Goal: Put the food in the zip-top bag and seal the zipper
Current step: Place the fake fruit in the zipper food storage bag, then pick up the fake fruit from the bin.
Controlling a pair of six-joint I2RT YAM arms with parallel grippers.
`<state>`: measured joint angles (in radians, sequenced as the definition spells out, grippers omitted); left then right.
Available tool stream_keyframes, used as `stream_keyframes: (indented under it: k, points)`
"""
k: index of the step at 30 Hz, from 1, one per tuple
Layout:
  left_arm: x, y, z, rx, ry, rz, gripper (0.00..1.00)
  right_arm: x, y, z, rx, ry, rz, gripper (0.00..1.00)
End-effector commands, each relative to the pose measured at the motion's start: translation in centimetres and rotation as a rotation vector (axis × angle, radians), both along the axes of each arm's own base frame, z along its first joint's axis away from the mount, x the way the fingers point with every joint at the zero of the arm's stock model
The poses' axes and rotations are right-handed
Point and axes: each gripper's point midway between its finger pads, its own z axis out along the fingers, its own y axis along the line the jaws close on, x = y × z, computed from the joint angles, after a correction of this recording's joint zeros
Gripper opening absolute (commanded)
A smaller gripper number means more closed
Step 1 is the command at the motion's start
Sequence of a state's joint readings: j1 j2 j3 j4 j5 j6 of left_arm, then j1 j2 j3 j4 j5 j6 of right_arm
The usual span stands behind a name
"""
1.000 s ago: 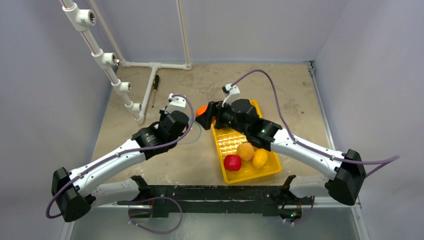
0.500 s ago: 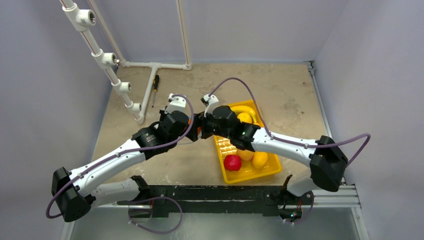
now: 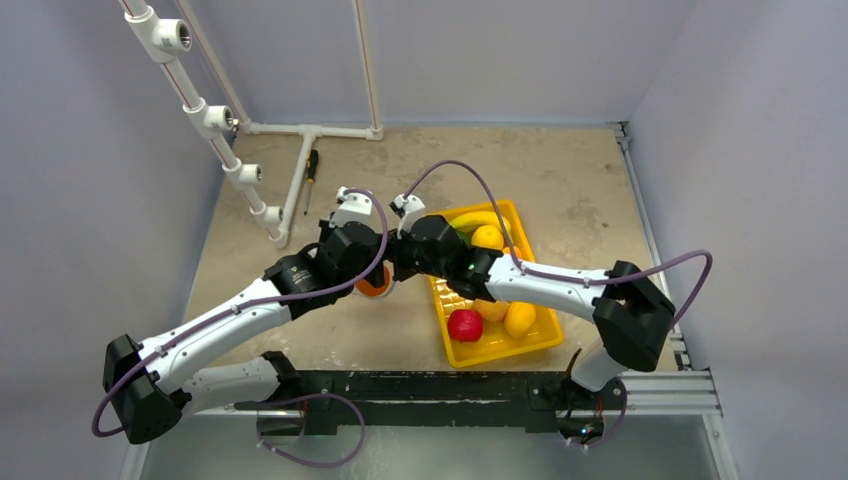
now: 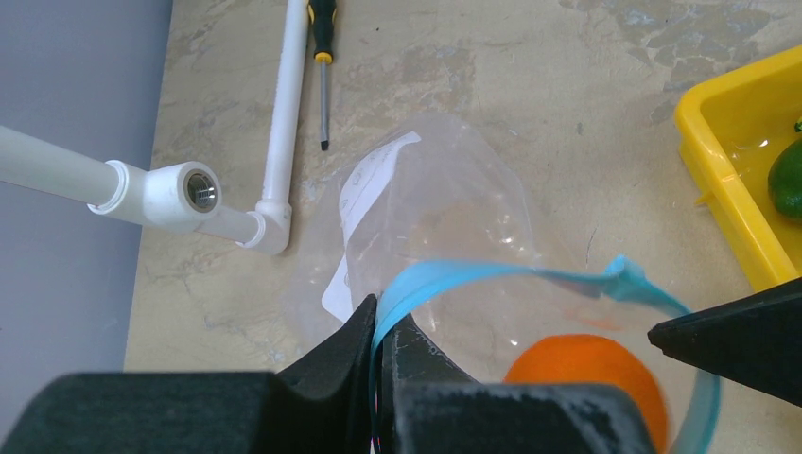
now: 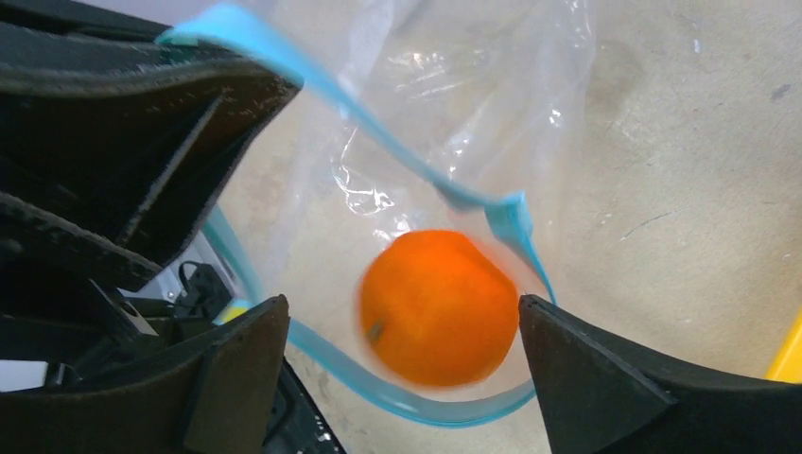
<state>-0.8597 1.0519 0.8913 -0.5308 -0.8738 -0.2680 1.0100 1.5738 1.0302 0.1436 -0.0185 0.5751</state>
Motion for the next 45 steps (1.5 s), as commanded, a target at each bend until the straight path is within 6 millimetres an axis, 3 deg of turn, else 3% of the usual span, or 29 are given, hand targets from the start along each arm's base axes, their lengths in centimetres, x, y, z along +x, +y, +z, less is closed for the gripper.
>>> stream_keyframes:
  k: [1,10,19,22,28,35,45]
  points:
    - [0.3,-0.1,0.8,-0.022,-0.032,-0.001,0.0,0.8,1.5,4.1,0.086,-0.069,-0.004,0.98]
    - [0.4,-0.2,0.9,-0.021,-0.034,-0.002,0.0,1.5,0.4,5.5,0.095,-0.089,-0.072,0.99]
    - [0.4,-0.3,0.8,-0.021,-0.031,-0.006,0.0,1.7,-3.3,6.2,0.03,-0.079,-0.192,0.99]
    - [0.4,-0.4,0.7,-0.02,-0.029,-0.007,0.0,1.8,-4.9,5.6,-0.016,-0.066,-0.248,0.99]
    - [0.5,-0.4,0.5,-0.016,-0.024,-0.009,0.0,2.2,-8.1,2.5,-0.153,0.011,-0.386,0.99]
    - [0.6,-0.7,0.3,-0.013,-0.015,-0.018,0.0,0.0,-11.3,0.0,-0.257,0.138,-0.445,0.99]
    - [0.6,-0.9,0.1,-0.011,-0.009,-0.023,0.0,-3.5,-15.1,-0.1,-0.276,0.283,-0.495,0.99]
